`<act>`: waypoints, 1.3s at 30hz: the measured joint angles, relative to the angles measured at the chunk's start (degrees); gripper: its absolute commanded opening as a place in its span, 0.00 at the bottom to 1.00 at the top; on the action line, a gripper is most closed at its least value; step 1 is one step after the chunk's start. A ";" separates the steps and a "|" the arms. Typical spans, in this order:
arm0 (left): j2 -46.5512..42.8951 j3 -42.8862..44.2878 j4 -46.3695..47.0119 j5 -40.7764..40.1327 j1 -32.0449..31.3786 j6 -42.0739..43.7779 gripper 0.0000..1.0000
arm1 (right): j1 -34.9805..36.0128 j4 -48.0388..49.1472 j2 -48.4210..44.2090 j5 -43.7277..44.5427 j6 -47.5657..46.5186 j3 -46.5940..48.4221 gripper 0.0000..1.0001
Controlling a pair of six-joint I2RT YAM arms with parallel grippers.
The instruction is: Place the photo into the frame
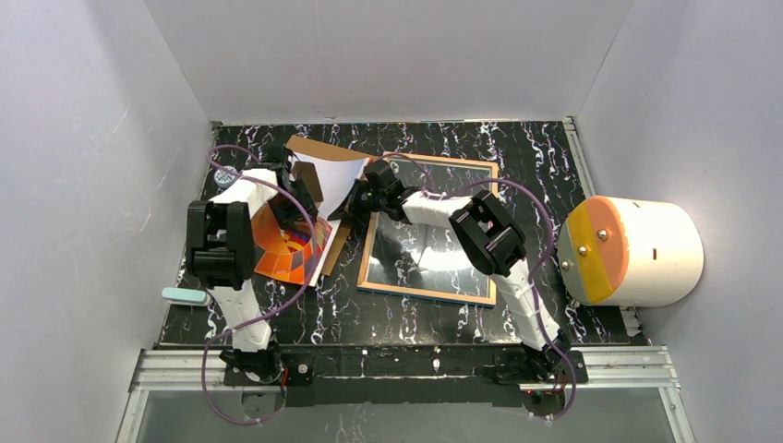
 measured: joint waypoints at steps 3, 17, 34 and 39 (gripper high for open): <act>-1.36 1.42 -2.10 0.00 0.00 -0.39 0.65 | -0.57 1.95 -0.02 0.15 -0.37 0.00 0.01; -18.18 4.07 -7.50 1.42 1.86 -6.01 0.98 | -7.61 8.35 -9.88 0.42 1.70 -2.73 0.01; -33.77 -23.10 19.78 13.44 2.36 -41.18 0.98 | -10.84 7.48 -12.63 0.57 11.23 -3.56 0.01; -38.88 -27.15 26.64 11.52 2.36 -48.22 0.98 | -11.89 5.18 -12.66 0.46 12.83 -3.52 0.01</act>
